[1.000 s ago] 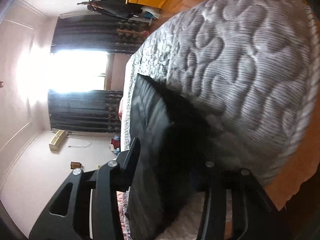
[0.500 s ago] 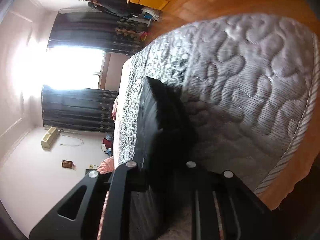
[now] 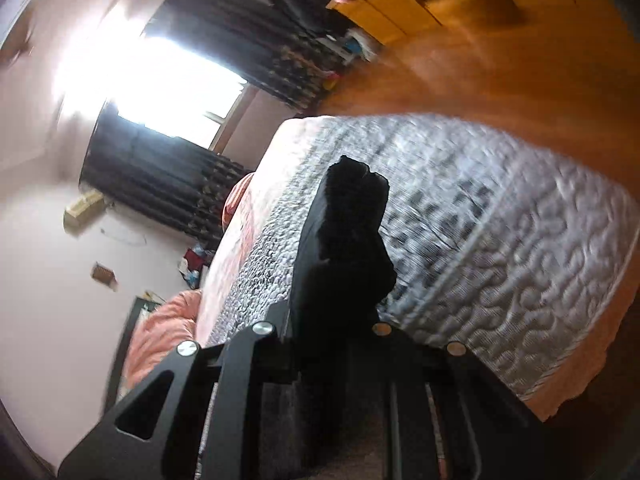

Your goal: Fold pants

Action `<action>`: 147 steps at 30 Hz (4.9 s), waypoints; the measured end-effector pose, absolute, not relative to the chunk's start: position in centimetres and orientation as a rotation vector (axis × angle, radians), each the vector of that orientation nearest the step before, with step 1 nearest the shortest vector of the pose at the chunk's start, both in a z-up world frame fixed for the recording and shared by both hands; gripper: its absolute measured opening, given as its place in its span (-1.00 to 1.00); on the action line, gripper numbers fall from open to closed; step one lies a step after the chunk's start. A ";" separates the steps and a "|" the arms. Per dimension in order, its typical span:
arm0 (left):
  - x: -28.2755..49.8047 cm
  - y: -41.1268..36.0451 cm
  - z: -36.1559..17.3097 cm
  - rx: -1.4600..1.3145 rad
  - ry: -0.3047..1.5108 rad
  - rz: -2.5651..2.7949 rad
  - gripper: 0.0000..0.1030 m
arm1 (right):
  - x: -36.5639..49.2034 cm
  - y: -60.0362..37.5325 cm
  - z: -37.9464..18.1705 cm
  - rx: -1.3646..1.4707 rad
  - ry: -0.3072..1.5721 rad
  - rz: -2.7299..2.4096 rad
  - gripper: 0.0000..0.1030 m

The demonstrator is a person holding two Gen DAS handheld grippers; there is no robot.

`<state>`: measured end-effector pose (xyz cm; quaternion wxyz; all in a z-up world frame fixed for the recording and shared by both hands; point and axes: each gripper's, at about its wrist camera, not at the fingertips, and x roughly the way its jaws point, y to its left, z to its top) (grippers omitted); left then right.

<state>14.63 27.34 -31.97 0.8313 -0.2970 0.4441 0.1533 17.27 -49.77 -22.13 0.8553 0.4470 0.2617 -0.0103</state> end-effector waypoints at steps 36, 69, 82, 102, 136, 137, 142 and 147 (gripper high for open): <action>13.2 27.4 -31.9 -0.715 0.846 0.270 0.91 | 20.5 -29.4 -9.6 0.103 0.552 -0.026 -0.72; 12.6 27.7 -31.9 -0.757 0.831 0.247 0.92 | 20.6 -18.6 -9.5 -0.165 0.555 0.018 -0.72; 12.5 27.8 -31.9 -0.765 0.827 0.241 0.92 | 20.1 -16.1 -9.7 -0.233 0.560 0.037 -0.72; 12.4 27.7 -31.8 -0.767 0.826 0.244 0.92 | 19.0 -11.8 -11.5 -0.381 0.547 0.072 -0.72; 12.3 27.9 -31.9 -0.782 0.820 0.235 0.92 | 19.2 -2.5 -20.0 -0.751 0.579 0.108 -0.72; 12.3 27.9 -31.9 -0.785 0.818 0.233 0.92 | 19.2 -2.0 -20.6 -0.776 0.580 0.106 -0.72; 12.2 28.0 -31.9 -0.793 0.814 0.229 0.92 | 18.7 0.1 -23.7 -0.909 0.567 0.098 -0.72; 12.1 28.0 -31.8 -0.793 0.814 0.228 0.92 | 17.9 2.1 -27.2 -1.037 0.561 0.120 -0.72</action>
